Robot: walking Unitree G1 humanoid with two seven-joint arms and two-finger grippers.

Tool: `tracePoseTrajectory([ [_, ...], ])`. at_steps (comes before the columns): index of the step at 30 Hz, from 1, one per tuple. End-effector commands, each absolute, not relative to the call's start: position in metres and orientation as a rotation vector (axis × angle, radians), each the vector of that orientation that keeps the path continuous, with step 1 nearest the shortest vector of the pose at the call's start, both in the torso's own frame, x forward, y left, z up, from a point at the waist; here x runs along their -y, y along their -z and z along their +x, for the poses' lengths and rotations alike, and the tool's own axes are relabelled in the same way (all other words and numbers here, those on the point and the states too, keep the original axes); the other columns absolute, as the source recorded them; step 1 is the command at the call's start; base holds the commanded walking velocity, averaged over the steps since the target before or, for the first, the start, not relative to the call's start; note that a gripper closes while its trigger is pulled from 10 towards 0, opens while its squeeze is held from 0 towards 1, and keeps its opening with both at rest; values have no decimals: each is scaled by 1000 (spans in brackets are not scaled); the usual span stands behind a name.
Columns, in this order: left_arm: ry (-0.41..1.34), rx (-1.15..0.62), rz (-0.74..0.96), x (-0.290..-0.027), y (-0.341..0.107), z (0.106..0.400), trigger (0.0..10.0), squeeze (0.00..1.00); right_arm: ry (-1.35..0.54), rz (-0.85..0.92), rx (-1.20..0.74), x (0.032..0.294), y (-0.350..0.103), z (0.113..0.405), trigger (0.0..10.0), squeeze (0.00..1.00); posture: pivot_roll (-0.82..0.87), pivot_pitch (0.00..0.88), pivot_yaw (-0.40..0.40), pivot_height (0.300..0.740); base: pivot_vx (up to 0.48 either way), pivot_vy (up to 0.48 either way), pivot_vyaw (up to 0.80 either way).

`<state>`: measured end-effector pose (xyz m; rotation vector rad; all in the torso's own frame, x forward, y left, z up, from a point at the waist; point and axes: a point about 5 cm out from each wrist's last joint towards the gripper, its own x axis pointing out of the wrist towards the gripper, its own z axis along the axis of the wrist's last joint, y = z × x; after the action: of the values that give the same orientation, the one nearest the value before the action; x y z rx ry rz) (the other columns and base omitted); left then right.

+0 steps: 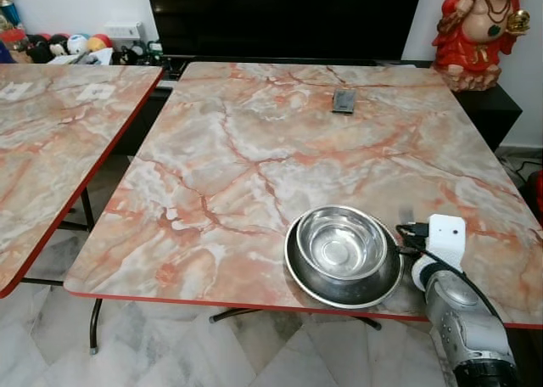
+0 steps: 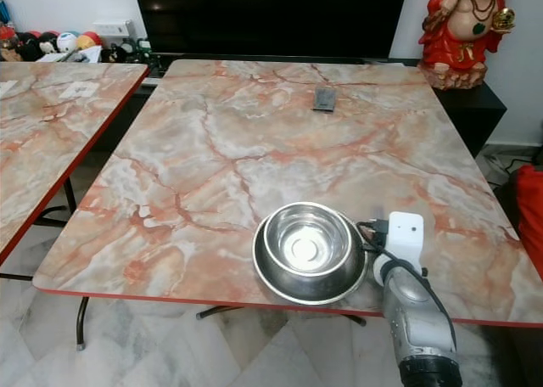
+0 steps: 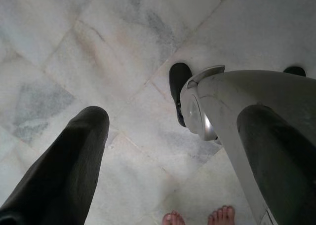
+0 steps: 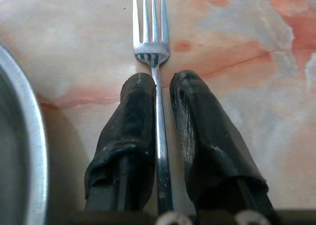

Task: Setting the table

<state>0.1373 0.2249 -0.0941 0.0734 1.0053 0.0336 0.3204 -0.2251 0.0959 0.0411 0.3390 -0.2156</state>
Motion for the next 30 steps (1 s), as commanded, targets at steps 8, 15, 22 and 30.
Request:
tracePoseTrajectory([
  [8,-32,-1048,77,-227,98,127,10000,0,213,78,-279,223,-107,324,10000,0,-11,115,21,740,0,0,0],
  [15,-31,-1048,76,-226,98,127,10000,0,189,81,-298,219,-104,324,10000,0,-10,115,18,740,0,0,0],
  [22,-28,-1051,75,-226,98,127,10000,0,158,75,-331,214,-99,323,10000,0,-11,117,18,740,0,0,0],
  [30,-29,-1048,76,-226,98,128,10000,0,194,74,-307,220,-104,324,10000,0,-12,115,20,740,0,0,0],
])
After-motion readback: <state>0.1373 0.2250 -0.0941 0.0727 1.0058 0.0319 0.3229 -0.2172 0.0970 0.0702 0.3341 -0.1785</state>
